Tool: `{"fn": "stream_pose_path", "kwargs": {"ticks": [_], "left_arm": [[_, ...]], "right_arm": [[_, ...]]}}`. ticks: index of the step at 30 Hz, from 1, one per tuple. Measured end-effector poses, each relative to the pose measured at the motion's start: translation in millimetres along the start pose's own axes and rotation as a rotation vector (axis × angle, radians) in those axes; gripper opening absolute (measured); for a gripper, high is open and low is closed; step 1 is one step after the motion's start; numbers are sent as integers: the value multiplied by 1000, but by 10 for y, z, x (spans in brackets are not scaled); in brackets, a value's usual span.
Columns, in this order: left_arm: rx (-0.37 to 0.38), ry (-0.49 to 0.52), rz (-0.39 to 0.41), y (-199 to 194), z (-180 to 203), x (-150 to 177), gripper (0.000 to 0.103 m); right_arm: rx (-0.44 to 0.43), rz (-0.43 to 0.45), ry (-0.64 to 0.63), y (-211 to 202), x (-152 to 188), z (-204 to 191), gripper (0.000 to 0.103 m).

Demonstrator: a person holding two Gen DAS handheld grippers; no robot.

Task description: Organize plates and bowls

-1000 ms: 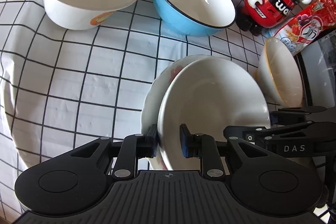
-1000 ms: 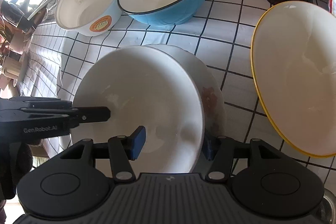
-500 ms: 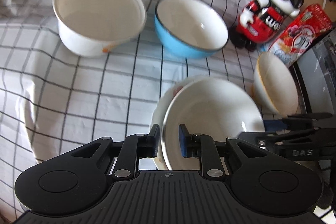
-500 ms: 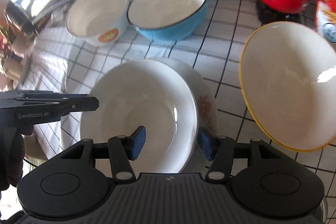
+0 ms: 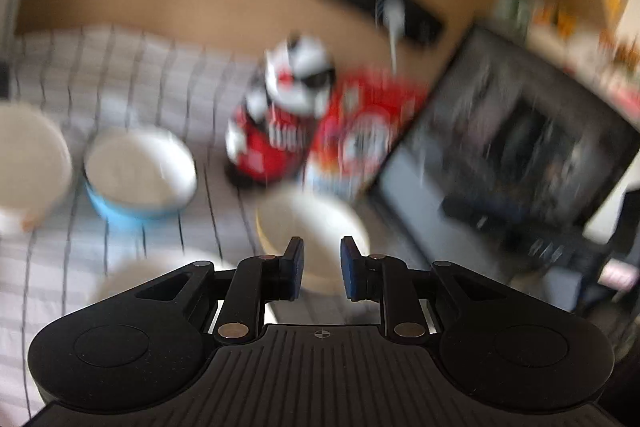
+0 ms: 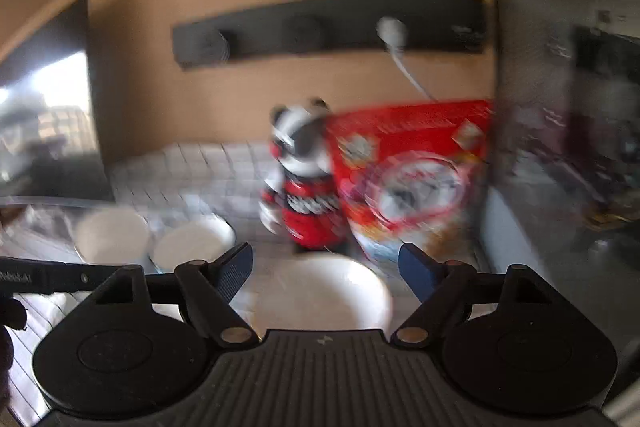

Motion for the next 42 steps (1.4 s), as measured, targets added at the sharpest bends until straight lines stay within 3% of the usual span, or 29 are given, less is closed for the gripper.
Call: {"fn": "stream_pose_path", "kwargs": {"ticks": [3, 7, 10, 13, 22, 30, 33, 35, 38, 42], "left_arm": [[-27, -51, -115, 240, 47, 305, 22], [-14, -124, -184, 426, 94, 607, 22], [-104, -109, -204, 599, 109, 780, 22], [-212, -103, -280, 791, 105, 952, 22], [-231, -131, -337, 1088, 111, 1076, 26], [-223, -141, -408, 1257, 132, 1293, 31], [-227, -126, -405, 1240, 153, 1326, 30], [-226, -112, -399, 1243, 171, 1342, 30], [-228, -77, -401, 1238, 203, 1356, 30], [-238, -54, -390, 1233, 237, 1376, 30]], "right_arm": [[10, -68, 13, -26, 275, 136, 81], [44, -89, -20, -78, 688, 178, 81], [49, -98, -7, -129, 925, 228, 81], [28, -104, 20, -167, 1073, 272, 81], [37, -200, 100, -71, 1470, 460, 81], [-115, -312, 214, 185, 1704, 397, 80], [-127, -347, 241, 321, 1772, 388, 73], [-131, -361, 240, 386, 1795, 386, 60], [-144, -359, 212, 431, 1776, 352, 54], [-174, -374, 186, 448, 1757, 263, 32]]}}
Point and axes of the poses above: each gripper's, at about its wrist camera, not at the fingertips, and y roughly the way its jaws point, z to its right, x to its underside, the point moved 5 cm from there along y, roughly the way its jaws point, and after that the axes turned 11 degrees about -y, right-handed, at the moved point
